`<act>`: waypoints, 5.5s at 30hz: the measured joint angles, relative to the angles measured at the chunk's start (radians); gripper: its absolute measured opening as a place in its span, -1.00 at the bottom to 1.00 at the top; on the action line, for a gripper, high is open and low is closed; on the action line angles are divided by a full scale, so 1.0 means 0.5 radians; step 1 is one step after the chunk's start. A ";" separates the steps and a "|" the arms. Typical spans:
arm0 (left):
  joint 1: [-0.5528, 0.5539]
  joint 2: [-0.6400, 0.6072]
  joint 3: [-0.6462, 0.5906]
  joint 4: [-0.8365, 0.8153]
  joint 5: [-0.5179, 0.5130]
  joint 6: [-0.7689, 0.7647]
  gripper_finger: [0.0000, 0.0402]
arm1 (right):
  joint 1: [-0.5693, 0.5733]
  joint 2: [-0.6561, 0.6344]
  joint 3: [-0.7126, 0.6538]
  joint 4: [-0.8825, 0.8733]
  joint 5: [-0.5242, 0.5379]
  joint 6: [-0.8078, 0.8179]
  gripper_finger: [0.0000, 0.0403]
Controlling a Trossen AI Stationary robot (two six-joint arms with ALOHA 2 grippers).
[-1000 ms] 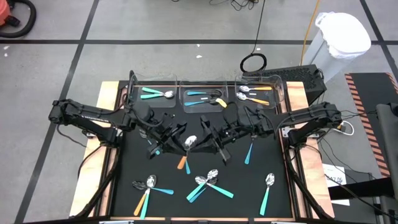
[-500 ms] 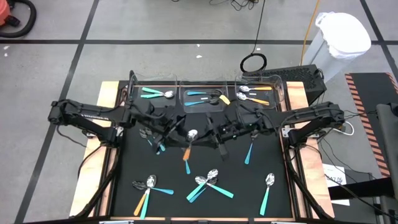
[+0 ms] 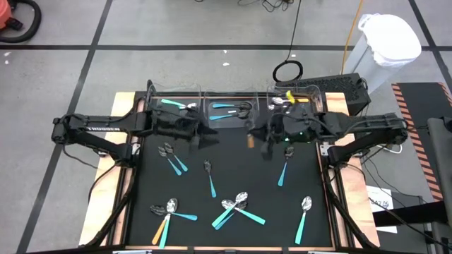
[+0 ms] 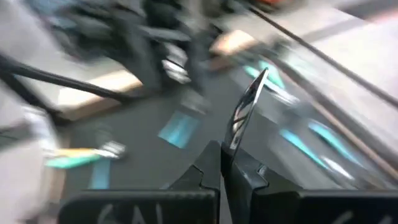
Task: Sort silverware by color (type)
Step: Put the orange spoon into the right transparent bin, then put the blue spoon into the middle transparent bin
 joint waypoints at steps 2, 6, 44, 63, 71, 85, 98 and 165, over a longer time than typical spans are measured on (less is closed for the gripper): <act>0.013 0.001 0.000 -0.039 -0.029 0.001 0.24 | -0.070 -0.036 0.000 -0.257 0.171 -0.014 -1.00; 0.018 0.029 0.000 -0.033 -0.059 0.006 0.24 | -0.307 -0.052 0.001 -0.700 0.328 -0.202 -1.00; 0.018 0.055 0.000 -0.451 -0.518 -0.104 0.24 | -1.399 0.281 -0.400 -0.401 -0.282 -0.487 -0.01; -0.512 -0.339 0.000 -1.032 -0.974 -0.416 0.24 | -0.449 0.244 -0.400 0.252 -0.230 0.704 -0.13; -0.721 -0.436 0.000 -1.301 -1.136 -0.568 0.24 | -0.066 0.248 -0.400 0.222 -0.007 1.088 -0.16; -0.902 -0.430 0.000 -1.354 -1.352 -0.839 0.24 | 0.298 0.248 -0.400 -0.562 -0.003 1.760 -0.16; -0.852 -0.276 0.000 -1.249 -1.713 -0.782 0.24 | 0.268 0.248 -0.400 -0.947 -0.312 1.617 -0.16; -0.576 -0.046 0.000 -1.260 -1.098 -0.626 0.24 | 1.204 0.868 -0.398 -0.489 -0.647 2.835 0.41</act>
